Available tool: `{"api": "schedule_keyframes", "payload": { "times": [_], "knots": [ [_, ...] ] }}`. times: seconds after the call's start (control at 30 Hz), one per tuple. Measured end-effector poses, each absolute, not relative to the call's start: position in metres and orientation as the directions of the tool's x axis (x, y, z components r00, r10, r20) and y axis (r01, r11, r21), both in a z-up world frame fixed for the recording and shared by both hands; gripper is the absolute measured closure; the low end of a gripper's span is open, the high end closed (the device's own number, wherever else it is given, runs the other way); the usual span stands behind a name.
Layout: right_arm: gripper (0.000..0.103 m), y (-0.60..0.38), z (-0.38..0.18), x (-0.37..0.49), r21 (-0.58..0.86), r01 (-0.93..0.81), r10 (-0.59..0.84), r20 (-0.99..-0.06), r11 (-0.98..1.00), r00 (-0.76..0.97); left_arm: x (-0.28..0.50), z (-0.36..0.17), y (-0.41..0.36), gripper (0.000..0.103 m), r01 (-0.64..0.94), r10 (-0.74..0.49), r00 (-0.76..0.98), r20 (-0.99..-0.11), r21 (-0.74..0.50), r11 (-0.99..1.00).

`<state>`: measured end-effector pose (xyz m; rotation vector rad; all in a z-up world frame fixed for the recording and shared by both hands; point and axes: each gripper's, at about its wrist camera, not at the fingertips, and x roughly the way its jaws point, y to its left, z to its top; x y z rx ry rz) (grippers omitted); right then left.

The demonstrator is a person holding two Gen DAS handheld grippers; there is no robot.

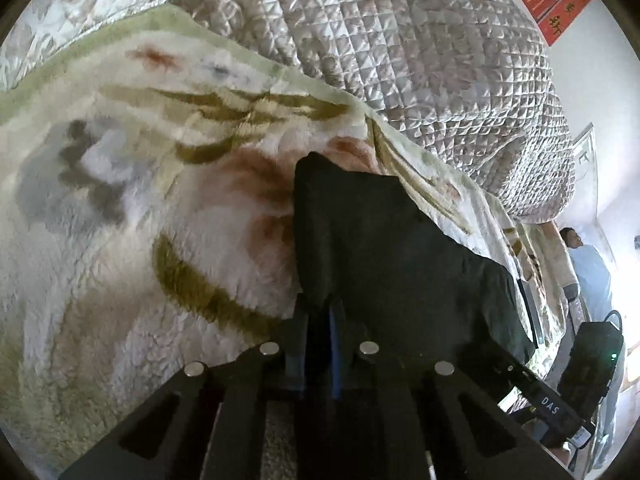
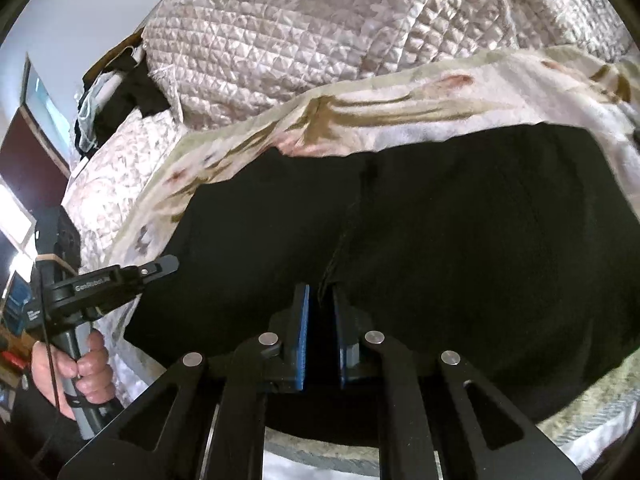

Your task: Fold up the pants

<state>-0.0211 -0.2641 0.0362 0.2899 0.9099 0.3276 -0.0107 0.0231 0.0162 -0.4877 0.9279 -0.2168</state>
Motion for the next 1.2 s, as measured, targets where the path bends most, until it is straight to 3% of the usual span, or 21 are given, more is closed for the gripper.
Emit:
{"api": "schedule_keyframes", "payload": {
  "times": [0.2,0.33,0.4,0.57,0.7,0.83,1.2],
  "knots": [
    [0.092,-0.264,0.055,-0.028,0.361,-0.2,0.4,-0.652,0.911,0.644,-0.009,0.045,0.018,0.089,-0.015,-0.311,0.647,-0.696,-0.42,0.907],
    [0.092,-0.25,0.045,-0.022,0.339,-0.236,0.411,-0.684,0.911,0.603,0.007,0.062,0.005,0.089,0.042,-0.317,0.664,-0.677,-0.39,0.92],
    [0.092,-0.248,0.03,-0.016,0.323,-0.211,0.385,-0.737,0.922,0.555,0.021,0.057,-0.003,0.089,0.055,-0.314,0.649,-0.693,-0.368,0.928],
    [0.093,-0.253,0.032,-0.019,0.353,-0.209,0.407,-0.714,0.912,0.569,0.038,0.021,-0.001,0.089,-0.004,-0.27,0.58,-0.768,-0.334,0.942],
    [0.093,-0.258,0.043,-0.022,0.362,-0.212,0.411,-0.667,0.908,0.622,0.031,0.023,0.0,0.089,0.013,-0.257,0.602,-0.756,-0.312,0.95],
    [0.092,-0.254,0.027,-0.014,0.323,-0.182,0.367,-0.739,0.929,0.565,0.028,0.018,0.003,0.089,0.017,-0.257,0.616,-0.745,-0.314,0.949],
    [0.092,-0.251,0.048,-0.036,0.265,-0.232,0.352,-0.678,0.936,0.645,0.0,0.035,-0.008,0.089,0.039,-0.231,0.658,-0.717,-0.274,0.961]
  ]
}}
